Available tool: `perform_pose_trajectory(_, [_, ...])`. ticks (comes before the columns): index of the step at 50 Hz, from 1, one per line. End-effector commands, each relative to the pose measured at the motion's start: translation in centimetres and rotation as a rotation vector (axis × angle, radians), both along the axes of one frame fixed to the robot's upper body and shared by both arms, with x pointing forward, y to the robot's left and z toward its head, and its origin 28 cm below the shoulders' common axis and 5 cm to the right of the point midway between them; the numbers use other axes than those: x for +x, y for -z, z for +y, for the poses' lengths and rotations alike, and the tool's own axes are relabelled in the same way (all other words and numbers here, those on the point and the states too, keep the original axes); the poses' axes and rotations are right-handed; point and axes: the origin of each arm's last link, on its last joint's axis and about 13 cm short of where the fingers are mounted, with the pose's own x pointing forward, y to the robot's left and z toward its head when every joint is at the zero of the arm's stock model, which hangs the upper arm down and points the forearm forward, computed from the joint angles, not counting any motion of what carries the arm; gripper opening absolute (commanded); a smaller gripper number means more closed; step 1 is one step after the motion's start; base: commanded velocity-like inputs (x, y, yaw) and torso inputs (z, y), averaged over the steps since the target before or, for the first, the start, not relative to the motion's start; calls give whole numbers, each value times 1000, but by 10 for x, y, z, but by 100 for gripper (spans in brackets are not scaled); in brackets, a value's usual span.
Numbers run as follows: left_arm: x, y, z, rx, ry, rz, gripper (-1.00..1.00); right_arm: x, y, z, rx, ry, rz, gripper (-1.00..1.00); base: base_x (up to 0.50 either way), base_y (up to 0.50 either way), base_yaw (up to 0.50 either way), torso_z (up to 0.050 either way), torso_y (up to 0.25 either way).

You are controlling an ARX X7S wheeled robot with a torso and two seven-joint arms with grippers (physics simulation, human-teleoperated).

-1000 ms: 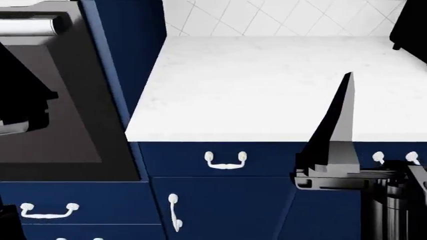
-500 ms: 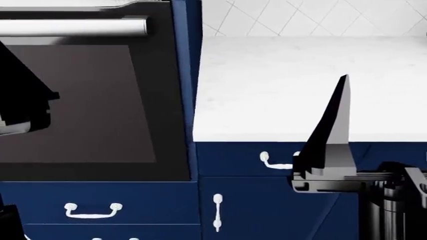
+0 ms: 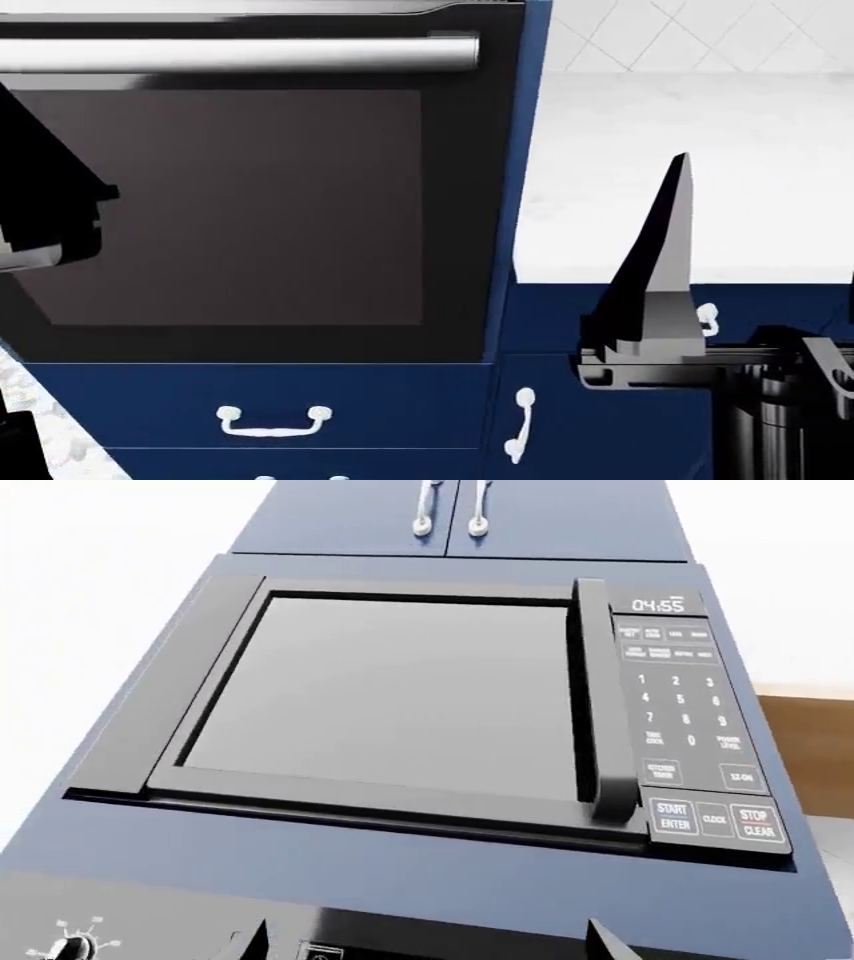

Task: Preheat the oven by turning the temperature knob.

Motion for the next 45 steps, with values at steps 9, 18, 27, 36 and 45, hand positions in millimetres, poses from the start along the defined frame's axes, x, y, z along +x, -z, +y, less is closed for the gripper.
perform_pose_trajectory(9, [0, 0, 0, 4, -1, 0, 100, 0, 0, 0, -3, 0, -1, 100, -1, 500, 0, 0, 0])
perform_pose_trajectory(18, [0, 1, -1, 10, 0, 4, 100, 0, 0, 0, -4, 2, -4, 100, -1, 500, 0, 0, 0])
perform_pose_trajectory(27, [1, 1, -1, 23, 2, 12, 100, 0, 0, 0, -5, 3, -2, 100, -1, 500, 0, 0, 0])
perform_pose_trajectory(36, [1, 1, 0, 26, 2, 16, 100, 0, 0, 0, -5, 5, -1, 100, -1, 500, 0, 0, 0])
perform_pose_trajectory(45, [2, 2, -1, 27, 3, 17, 100, 0, 0, 0, -5, 7, 1, 100, -1, 500, 0, 0, 0])
